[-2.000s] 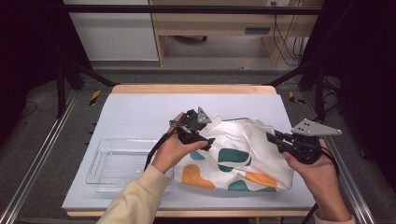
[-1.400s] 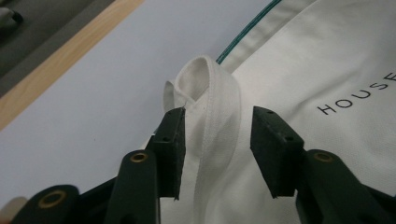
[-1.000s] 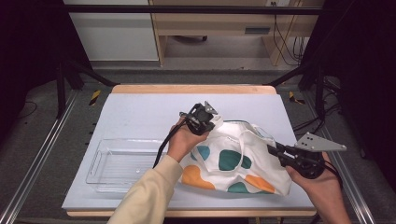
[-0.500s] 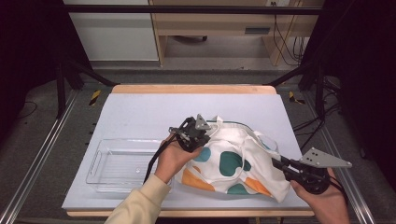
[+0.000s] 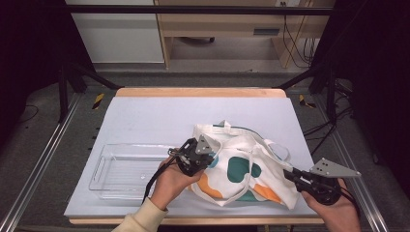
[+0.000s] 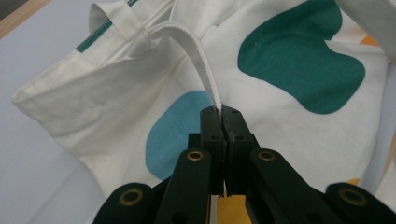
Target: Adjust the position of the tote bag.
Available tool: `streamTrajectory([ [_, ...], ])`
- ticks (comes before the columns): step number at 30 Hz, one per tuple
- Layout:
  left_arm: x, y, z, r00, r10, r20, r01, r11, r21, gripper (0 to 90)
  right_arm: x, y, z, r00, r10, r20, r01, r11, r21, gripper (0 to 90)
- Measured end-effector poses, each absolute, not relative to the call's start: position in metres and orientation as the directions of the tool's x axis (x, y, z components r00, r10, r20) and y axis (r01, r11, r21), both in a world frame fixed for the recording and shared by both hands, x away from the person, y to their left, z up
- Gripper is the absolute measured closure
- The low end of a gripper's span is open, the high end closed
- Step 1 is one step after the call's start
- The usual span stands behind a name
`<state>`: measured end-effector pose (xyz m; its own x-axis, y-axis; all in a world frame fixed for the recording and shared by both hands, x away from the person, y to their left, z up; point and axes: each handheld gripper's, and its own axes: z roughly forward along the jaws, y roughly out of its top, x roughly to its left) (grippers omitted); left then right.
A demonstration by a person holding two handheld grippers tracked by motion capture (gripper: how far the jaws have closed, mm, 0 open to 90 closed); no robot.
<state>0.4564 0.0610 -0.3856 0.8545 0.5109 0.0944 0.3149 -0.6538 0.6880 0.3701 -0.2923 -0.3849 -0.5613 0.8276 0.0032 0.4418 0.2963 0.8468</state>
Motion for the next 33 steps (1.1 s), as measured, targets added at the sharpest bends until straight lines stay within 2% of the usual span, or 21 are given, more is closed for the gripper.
streamTrajectory([
  [11,0.444,0.079,-0.394,0.851,0.519,0.074,0.331,-0.64,0.693,88.6,0.37,-0.293,-0.383,-0.554,0.833,0.001,0.438,0.29,0.851,78.0],
  [19,0.453,0.078,-0.391,0.84,0.539,0.067,0.336,-0.613,0.715,87.1,0.367,-0.286,-0.381,-0.569,0.822,-0.022,0.423,0.315,0.849,78.5],
  [28,0.467,0.059,-0.381,0.821,0.56,0.109,0.316,-0.606,0.731,58.4,0.365,-0.285,-0.379,-0.579,0.815,-0.021,0.418,0.319,0.851,78.6],
  [30,0.473,0.053,-0.38,0.822,0.558,0.114,0.315,-0.613,0.725,54.8,0.365,-0.285,-0.379,-0.581,0.813,-0.025,0.416,0.323,0.85,78.6],
  [33,0.483,0.044,-0.38,0.822,0.558,0.111,0.327,-0.622,0.711,54.7,0.364,-0.285,-0.378,-0.583,0.812,-0.023,0.419,0.325,0.848,78.6],
])
